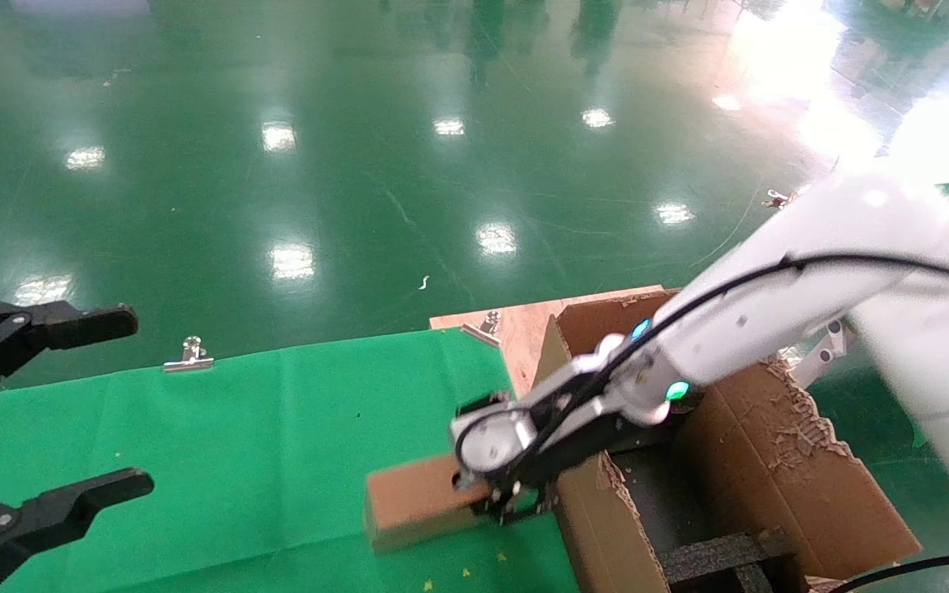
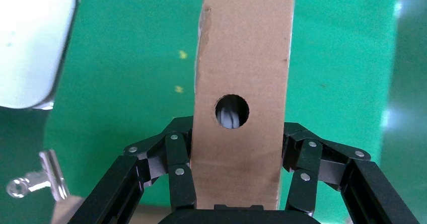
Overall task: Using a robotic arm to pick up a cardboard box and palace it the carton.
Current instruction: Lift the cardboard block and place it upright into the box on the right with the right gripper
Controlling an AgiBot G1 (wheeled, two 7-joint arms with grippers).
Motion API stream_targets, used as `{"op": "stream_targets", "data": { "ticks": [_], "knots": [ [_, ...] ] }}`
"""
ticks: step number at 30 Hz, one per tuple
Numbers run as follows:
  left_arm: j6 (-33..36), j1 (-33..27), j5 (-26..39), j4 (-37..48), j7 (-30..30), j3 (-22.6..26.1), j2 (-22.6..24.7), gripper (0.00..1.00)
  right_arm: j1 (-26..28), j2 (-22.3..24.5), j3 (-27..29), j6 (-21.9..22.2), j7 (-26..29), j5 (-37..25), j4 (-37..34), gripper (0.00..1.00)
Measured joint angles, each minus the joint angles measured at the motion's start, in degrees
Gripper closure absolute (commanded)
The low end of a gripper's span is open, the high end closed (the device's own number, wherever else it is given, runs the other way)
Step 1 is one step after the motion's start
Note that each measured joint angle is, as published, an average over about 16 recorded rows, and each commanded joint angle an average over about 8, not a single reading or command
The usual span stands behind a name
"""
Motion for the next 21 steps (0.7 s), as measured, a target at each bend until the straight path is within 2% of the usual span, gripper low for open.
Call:
{"op": "stream_targets", "data": {
  "ticks": [9, 16, 21],
  "knots": [
    [0.0, 0.0, 0.0, 0.0, 0.0, 0.0, 0.0, 0.0, 11.64, 1.82, -3.17, -1.18, -5.24, 5.18, -8.7, 1.0],
    [0.0, 0.0, 0.0, 0.0, 0.0, 0.0, 0.0, 0.0, 22.08, 3.68, -8.18, -1.45, -9.43, 9.78, -16.0, 1.0],
    [0.0, 0.0, 0.0, 0.0, 0.0, 0.0, 0.0, 0.0, 27.62, 4.93, -12.25, -1.47, -11.69, 12.77, -20.21, 1.0]
  ]
}}
